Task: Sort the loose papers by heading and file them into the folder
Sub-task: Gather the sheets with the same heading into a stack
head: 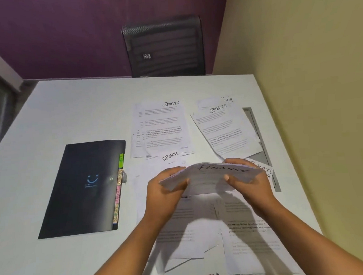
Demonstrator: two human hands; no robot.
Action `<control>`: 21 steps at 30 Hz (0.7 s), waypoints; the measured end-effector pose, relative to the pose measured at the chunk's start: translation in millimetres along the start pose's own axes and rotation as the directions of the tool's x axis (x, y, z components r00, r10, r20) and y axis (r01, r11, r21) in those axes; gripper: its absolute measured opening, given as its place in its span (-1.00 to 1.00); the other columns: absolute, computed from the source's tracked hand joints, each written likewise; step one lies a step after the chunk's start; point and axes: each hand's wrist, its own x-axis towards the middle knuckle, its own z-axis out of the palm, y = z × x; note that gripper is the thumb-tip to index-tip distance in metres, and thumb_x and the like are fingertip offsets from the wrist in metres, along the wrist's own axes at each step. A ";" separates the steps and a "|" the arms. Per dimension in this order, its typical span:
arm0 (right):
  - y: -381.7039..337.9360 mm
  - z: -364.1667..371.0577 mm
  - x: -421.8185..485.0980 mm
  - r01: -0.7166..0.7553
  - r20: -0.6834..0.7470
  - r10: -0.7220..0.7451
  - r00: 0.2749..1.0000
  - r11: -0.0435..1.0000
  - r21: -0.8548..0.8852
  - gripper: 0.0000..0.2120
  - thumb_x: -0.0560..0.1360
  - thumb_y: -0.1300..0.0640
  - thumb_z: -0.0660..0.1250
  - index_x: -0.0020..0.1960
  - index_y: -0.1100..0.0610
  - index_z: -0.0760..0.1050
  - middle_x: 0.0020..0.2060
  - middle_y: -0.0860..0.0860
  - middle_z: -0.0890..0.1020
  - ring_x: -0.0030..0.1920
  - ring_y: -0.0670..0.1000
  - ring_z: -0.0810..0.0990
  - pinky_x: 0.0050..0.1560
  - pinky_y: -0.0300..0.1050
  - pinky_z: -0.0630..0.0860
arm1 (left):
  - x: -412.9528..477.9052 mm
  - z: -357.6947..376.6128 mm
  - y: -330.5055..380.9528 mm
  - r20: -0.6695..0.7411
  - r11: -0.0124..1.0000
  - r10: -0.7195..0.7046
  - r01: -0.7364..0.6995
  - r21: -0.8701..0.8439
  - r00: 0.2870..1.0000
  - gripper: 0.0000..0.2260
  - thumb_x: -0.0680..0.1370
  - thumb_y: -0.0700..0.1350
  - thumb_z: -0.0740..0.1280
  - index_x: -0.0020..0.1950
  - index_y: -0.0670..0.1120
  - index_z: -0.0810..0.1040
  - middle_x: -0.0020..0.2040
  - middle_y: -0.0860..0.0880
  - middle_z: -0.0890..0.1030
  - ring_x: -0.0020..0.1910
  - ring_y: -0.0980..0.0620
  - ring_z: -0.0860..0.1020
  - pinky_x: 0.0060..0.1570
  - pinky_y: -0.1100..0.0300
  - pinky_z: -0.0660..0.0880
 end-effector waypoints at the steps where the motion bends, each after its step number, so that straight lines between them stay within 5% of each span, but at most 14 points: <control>1: 1.3 -0.9 2.1 0.003 0.004 -0.003 1.000 1.000 -0.003 -0.66 0.36 0.25 0.57 0.09 0.00 0.66 0.05 0.02 0.72 0.11 0.07 0.68 0.16 0.14 0.60 | 1.5 0.7 -1.3 0.012 1.000 -0.006 0.006 -0.012 1.000 -0.78 0.45 -0.23 0.52 -0.04 0.08 0.67 -0.16 0.12 0.73 -0.15 0.24 0.67 -0.15 0.39 0.55; 7: 10.3 -5.2 13.5 -0.040 0.097 0.054 0.994 0.990 -0.139 -0.62 0.36 0.16 0.59 0.14 0.01 0.60 -0.02 -0.07 0.74 0.01 -0.06 0.72 0.03 -0.05 0.63 | 19.9 -0.7 -17.5 0.086 0.987 -0.147 0.141 0.075 0.985 -0.84 0.44 0.00 0.51 -0.05 0.20 0.60 -0.17 0.21 0.71 -0.17 0.24 0.66 -0.16 0.30 0.61; 12: 21.8 -2.2 25.0 -0.096 0.203 0.131 0.970 0.981 -0.171 -0.63 0.48 0.28 0.46 0.12 -0.11 0.48 0.01 -0.15 0.66 -0.01 -0.30 0.65 -0.13 -0.40 0.57 | 46.1 -1.0 -26.9 0.098 0.983 -0.162 0.151 0.108 0.982 -0.90 0.53 -0.09 0.44 -0.08 0.14 0.64 -0.15 0.11 0.71 -0.14 0.09 0.68 -0.22 0.24 0.60; 14: 27.0 -5.4 37.4 -0.081 0.133 0.110 0.985 0.975 -0.206 -0.72 0.51 0.26 0.42 0.06 -0.11 0.53 -0.05 -0.19 0.69 -0.02 -0.23 0.67 -0.14 -0.37 0.58 | 62.2 -1.6 -24.7 0.125 0.983 -0.169 0.157 0.097 0.978 -0.94 0.55 -0.14 0.42 -0.06 0.00 0.69 -0.13 -0.01 0.74 -0.09 -0.02 0.69 -0.11 0.08 0.65; 17: 27.0 -7.6 56.7 -0.069 0.059 0.083 0.995 0.975 -0.210 -0.84 0.55 0.21 0.37 0.02 -0.02 0.62 -0.12 -0.18 0.74 -0.07 -0.16 0.70 -0.16 -0.31 0.59 | 88.1 -3.4 -14.0 0.208 0.981 -0.189 0.195 -0.008 0.960 -0.89 0.56 -0.16 0.41 0.06 -0.07 0.69 -0.04 -0.01 0.74 -0.03 0.03 0.70 -0.05 0.11 0.64; 21: 34.6 -2.8 83.3 -0.132 -0.031 0.130 0.991 0.988 -0.085 -0.89 0.52 0.23 0.40 -0.03 0.10 0.69 -0.12 -0.04 0.76 -0.06 -0.07 0.73 -0.06 -0.17 0.63 | 127.1 -11.5 -15.3 0.325 0.959 -0.276 0.284 0.025 0.904 -0.83 0.52 0.06 0.42 0.03 0.01 0.69 -0.01 0.03 0.73 -0.01 0.03 0.69 0.00 0.13 0.63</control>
